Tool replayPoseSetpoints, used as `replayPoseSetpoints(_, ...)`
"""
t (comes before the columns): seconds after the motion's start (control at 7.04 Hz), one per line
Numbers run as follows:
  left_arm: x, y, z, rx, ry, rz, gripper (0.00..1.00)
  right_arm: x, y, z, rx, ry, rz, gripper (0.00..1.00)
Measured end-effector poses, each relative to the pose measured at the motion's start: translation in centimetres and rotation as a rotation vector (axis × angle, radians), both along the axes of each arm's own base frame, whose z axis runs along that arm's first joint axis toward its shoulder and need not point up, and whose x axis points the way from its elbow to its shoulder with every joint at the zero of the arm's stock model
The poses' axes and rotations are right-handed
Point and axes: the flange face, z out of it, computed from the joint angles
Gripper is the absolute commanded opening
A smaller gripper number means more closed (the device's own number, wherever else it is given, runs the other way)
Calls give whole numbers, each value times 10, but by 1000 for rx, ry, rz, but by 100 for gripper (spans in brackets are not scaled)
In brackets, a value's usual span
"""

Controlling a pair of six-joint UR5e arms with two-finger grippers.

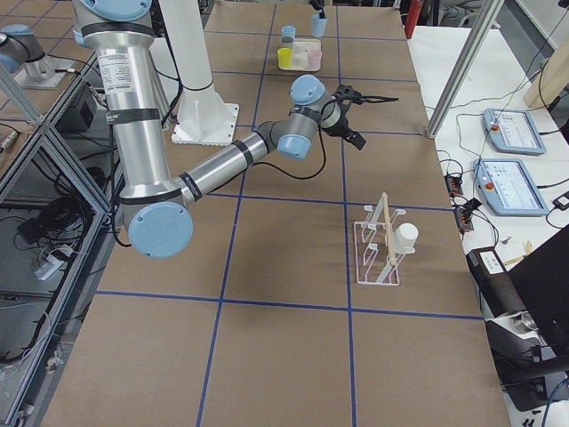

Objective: Transfer IKEA cup to right arm and place on rack

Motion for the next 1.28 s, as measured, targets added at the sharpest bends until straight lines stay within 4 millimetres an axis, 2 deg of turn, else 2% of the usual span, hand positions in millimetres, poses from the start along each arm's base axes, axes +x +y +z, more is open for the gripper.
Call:
replayPoseSetpoints(0.14, 4, 1, -47, -124, 135, -23, 0, -13, 1, -21, 26, -41, 0, 100)
replayPoseSetpoints(0.43, 25, 5, -121, -378, 373, 8, 0, -47, 11, -49, 87, -68, 37, 100)
replayPoseSetpoints(0.71, 71, -3, -181, -624, 515, 65, 0, -112, 31, -114, 197, -128, 59, 100)
replayPoseSetpoints(0.99, 122, -11, -235, -776, 574, 67, 0, -165, 64, -152, 286, -144, 43, 100)
replayPoseSetpoints(1.28, 169, -3, -263, -826, 588, 79, 0, -203, 100, -165, 383, -119, -40, 100)
